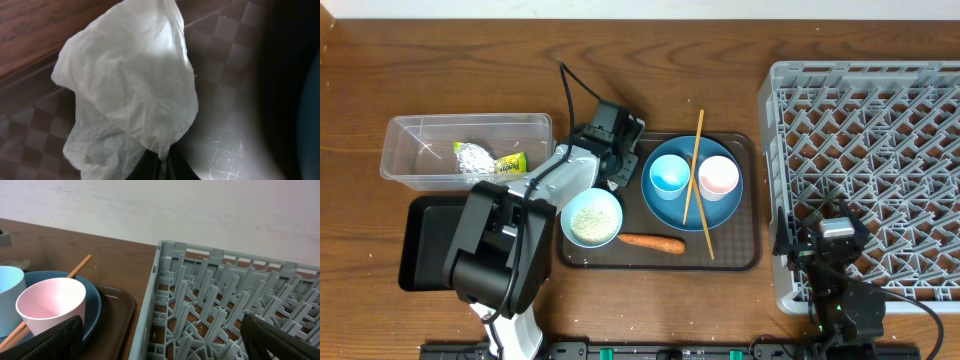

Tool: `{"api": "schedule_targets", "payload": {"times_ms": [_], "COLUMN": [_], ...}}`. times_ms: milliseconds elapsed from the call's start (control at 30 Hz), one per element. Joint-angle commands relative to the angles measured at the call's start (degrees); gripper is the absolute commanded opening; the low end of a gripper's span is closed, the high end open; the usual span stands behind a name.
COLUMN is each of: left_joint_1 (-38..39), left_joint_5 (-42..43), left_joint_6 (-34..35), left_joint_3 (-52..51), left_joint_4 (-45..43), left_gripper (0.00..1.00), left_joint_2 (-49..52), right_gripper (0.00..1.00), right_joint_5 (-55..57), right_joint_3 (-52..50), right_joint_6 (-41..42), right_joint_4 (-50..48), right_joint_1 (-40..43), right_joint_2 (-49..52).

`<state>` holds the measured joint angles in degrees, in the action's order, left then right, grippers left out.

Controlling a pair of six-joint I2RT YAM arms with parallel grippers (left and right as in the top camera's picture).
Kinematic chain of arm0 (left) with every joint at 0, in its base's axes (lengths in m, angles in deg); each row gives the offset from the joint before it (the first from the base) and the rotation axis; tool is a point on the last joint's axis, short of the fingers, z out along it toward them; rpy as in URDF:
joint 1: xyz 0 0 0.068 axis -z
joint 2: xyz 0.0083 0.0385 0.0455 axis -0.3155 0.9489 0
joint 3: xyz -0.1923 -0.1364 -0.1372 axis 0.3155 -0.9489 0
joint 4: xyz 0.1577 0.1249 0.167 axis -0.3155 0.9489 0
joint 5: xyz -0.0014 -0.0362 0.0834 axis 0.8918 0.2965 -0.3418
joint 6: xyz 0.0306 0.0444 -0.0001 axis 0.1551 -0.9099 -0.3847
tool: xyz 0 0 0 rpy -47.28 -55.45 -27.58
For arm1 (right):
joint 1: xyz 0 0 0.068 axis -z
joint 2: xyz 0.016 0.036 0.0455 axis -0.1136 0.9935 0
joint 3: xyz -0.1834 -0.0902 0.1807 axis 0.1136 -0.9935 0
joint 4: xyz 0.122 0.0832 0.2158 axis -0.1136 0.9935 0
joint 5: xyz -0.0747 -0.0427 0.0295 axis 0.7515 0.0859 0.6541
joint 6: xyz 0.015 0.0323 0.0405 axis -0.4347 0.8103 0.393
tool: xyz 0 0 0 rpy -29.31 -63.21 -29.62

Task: Sort waste into correct bins and load items into the dishwasher rack
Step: 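Lower the left gripper and pinch the white tissue, then carry the tissue left and release it into the clear bin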

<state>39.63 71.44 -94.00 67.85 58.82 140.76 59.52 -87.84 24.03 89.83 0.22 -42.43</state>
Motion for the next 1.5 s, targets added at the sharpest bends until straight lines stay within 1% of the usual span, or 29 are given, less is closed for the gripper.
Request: {"api": "schedule_targets", "payload": {"times_ms": [0,233,367,400,567,667,800,967,1200,1267,1333,1367,1400,1433,1467], "left_joint_1": [0.0,0.0,0.0,0.0,-0.8,-2.4,-6.0,-12.3,-20.7,-22.0,-22.7,-22.8,-22.8,-22.8,-22.8], "left_joint_5": [-0.7,-0.7,-0.9,-2.2,-15.8,-21.0,-21.6,-21.6,-21.6,-21.6,-21.5,-21.5,-21.5,-21.4,-21.1], "left_joint_6": [-0.3,0.0,1.9,2.8,11.6,17.7,23.1,30.5,45.4,47.2,47.6,47.6,47.6,47.6,47.6], "left_joint_3": [0.7,0.7,0.7,0.7,0.7,0.7,0.7,-0.8,-4.6,-5.1,-5.1,-5.1,-5.1,-5.1,-5.1], "left_joint_4": [0.2,2.6,2.9,2.9,3.1,3.6,4.0,4.0,3.9,3.7,3.7,3.7,3.7,3.6,3.6], "left_gripper": [0.06,0.06,0.06,0.06,0.06,0.06,0.06,0.06,0.06,0.07,0.07,0.08,0.11,0.22,0.40], "left_joint_2": [-1.7,-9.0,-13.4,-14.6,-19.2,-21.3,-22.3,-22.1,-21.9,-21.7,-21.4,-21.4,-21.4,-21.4,-21.4], "right_gripper": [0.99,0.99,0.99,0.99,0.99,0.99,0.99,0.99,0.99,0.99,0.99,0.99,0.99,0.99,0.99], "right_joint_5": [-0.2,-0.2,-0.2,-0.2,-0.2,-0.2,-0.2,-0.2,-0.2,-0.2,-0.2,-0.2,-0.2,-0.2,-0.2], "right_joint_3": [-0.1,-0.1,-0.1,-0.1,-0.1,-0.1,-0.1,-0.1,-0.1,-0.1,-0.1,-0.1,-0.1,-0.1,-0.1], "right_joint_6": [-0.6,-0.6,-0.6,-0.6,-0.6,-0.6,-0.6,-0.6,-0.6,-0.6,-0.6,-0.6,-0.6,-0.6,-0.6], "right_joint_4": [0.2,0.2,0.2,0.2,0.2,0.2,0.2,0.2,0.2,0.2,0.2,0.2,0.2,0.2,0.2], "right_joint_1": [0.4,0.4,0.4,0.4,0.4,0.4,0.4,0.4,0.4,0.4,0.4,0.4,0.4,0.4,0.4], "right_joint_2": [-0.1,-0.1,-0.1,-0.1,-0.1,-0.1,-0.1,-0.1,-0.1,-0.1,-0.1,-0.1,-0.1,-0.1,-0.1]}}
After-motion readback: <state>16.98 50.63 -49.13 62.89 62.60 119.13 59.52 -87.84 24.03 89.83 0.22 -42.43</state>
